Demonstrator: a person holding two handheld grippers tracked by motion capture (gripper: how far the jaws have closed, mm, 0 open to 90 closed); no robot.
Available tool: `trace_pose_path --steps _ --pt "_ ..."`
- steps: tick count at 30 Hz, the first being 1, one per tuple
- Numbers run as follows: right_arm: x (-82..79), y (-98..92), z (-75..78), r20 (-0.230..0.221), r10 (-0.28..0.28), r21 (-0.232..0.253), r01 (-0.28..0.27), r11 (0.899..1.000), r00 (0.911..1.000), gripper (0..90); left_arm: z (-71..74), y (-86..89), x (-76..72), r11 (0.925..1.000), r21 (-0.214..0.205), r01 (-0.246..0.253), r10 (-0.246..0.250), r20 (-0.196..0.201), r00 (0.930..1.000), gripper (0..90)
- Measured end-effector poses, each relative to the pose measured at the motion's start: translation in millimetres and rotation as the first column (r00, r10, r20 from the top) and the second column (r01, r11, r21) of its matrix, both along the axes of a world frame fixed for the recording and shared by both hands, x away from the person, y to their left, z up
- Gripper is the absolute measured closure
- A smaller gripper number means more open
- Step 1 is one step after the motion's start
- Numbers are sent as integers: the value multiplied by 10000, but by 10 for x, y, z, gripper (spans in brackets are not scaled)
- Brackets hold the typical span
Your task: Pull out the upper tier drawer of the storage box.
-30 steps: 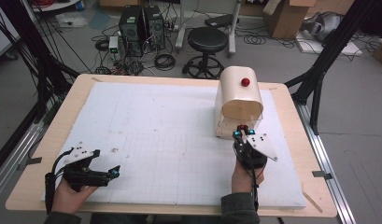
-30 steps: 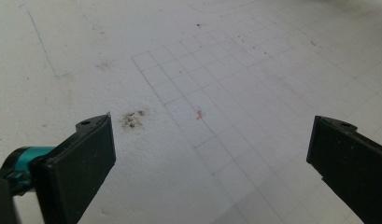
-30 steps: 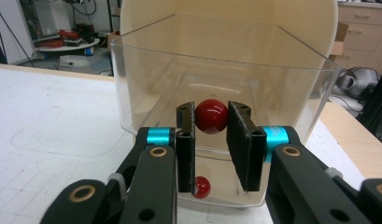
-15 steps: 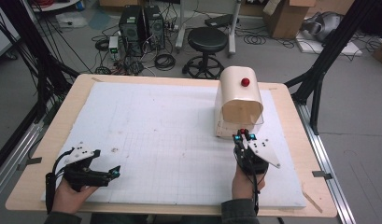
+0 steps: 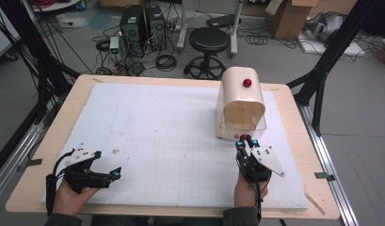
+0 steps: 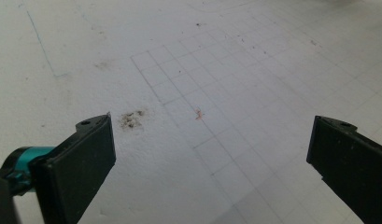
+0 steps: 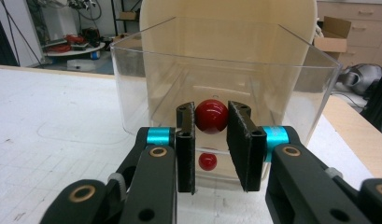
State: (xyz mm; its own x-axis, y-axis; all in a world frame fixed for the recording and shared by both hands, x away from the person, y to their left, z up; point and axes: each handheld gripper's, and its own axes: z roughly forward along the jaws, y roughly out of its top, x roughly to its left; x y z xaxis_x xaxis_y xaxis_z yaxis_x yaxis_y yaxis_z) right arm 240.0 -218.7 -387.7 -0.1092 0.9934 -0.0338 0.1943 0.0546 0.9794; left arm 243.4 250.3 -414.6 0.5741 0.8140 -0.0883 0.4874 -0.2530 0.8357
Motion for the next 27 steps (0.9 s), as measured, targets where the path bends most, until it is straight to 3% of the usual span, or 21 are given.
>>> trace_pose_path --steps 27 --pt "-129 8 -12 38 20 53 -20 10000 10000 731 2 -9 -2 10000 -13 11 -11 1 10000 17"
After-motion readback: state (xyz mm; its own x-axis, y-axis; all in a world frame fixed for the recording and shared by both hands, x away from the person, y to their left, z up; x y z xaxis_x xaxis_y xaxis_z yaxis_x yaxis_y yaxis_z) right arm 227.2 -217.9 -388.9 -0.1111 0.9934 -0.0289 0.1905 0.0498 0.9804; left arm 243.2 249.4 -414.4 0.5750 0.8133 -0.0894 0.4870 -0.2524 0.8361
